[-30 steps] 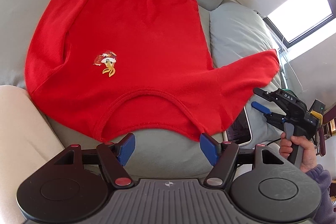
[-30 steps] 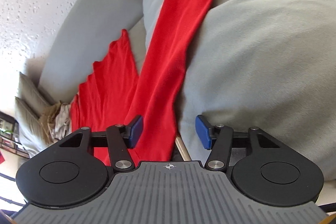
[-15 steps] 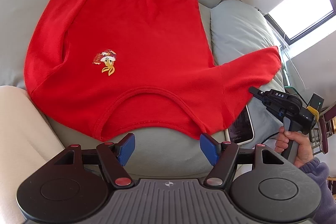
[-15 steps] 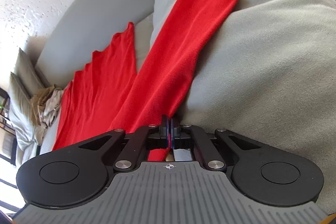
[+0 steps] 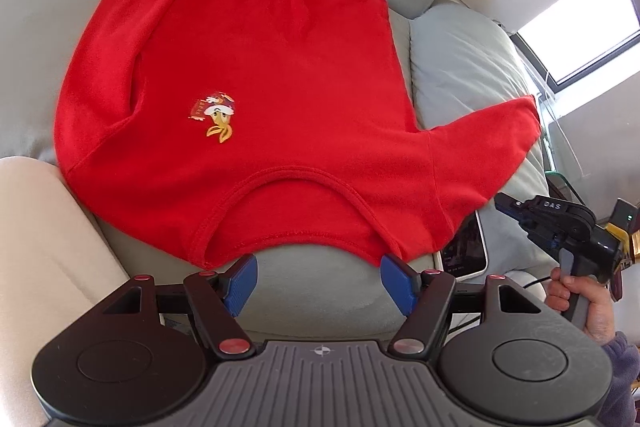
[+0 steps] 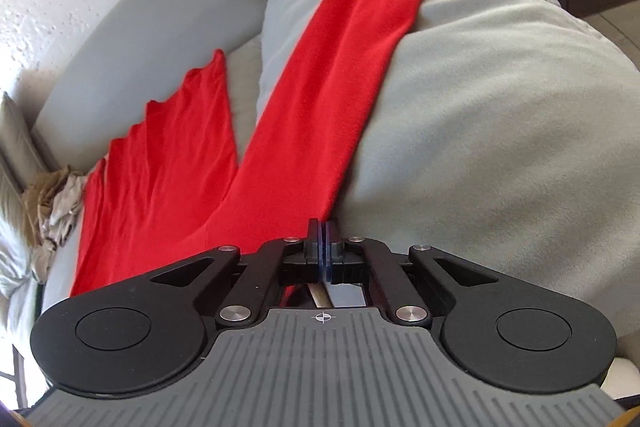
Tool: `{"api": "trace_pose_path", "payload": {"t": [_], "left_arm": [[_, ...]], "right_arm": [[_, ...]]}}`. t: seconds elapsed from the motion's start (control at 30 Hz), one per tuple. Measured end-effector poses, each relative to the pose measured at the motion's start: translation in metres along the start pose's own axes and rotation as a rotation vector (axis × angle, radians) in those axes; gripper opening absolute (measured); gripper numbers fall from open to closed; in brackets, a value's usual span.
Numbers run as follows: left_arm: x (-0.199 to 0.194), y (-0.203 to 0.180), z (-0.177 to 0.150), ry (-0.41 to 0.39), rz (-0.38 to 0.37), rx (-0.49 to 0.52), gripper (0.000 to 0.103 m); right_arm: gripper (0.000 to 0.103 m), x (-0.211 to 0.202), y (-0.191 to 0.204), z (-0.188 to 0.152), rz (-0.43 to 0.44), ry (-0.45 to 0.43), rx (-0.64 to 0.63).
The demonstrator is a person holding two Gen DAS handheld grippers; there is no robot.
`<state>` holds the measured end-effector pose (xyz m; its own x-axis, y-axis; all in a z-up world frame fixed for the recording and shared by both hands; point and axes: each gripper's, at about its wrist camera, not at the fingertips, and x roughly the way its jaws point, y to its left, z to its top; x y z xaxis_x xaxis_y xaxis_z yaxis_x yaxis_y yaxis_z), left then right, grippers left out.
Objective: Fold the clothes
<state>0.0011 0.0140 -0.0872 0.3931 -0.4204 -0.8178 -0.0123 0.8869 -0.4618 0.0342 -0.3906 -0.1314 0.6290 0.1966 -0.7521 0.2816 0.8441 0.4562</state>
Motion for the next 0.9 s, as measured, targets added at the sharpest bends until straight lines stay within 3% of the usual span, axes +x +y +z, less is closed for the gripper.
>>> {"api": "trace_pose_path", "payload": {"t": [0.1, 0.13, 0.17, 0.23, 0.4, 0.57, 0.67, 0.73, 0.83, 0.9], "left_arm": [[-0.018, 0.018, 0.009, -0.048, 0.024, -0.046, 0.066], [-0.025, 0.025, 0.012, -0.067, 0.032, -0.062, 0.066], [-0.035, 0.033, 0.017, -0.096, 0.043, -0.077, 0.066], [-0.054, 0.047, 0.028, -0.155, 0.059, -0.109, 0.066], [-0.097, 0.085, 0.069, -0.274, 0.032, -0.165, 0.063], [-0.096, 0.117, 0.128, -0.367, 0.028, -0.116, 0.063], [-0.065, 0.159, 0.172, -0.378, -0.04, -0.158, 0.062], [-0.036, 0.19, 0.201, -0.378, -0.04, -0.21, 0.06], [0.01, 0.244, 0.24, -0.36, -0.072, -0.346, 0.057], [0.039, 0.273, 0.259, -0.353, -0.119, -0.453, 0.055]], "right_arm": [[0.009, -0.024, 0.021, 0.004, 0.056, 0.006, -0.004], [0.019, -0.033, 0.031, 0.005, 0.084, 0.006, -0.012], [0.038, -0.044, 0.043, 0.006, 0.11, -0.001, -0.028], [0.054, -0.067, 0.069, 0.009, 0.162, -0.026, -0.07], [0.054, -0.1, 0.141, 0.017, 0.32, -0.089, -0.17], [0.055, -0.105, 0.205, 0.026, 0.452, -0.118, -0.239], [0.055, -0.092, 0.237, 0.033, 0.478, -0.139, -0.272], [0.055, -0.078, 0.251, 0.038, 0.474, -0.142, -0.27], [0.056, -0.051, 0.265, 0.044, 0.478, -0.128, -0.244], [0.065, -0.034, 0.273, 0.047, 0.481, -0.118, -0.227]]}}
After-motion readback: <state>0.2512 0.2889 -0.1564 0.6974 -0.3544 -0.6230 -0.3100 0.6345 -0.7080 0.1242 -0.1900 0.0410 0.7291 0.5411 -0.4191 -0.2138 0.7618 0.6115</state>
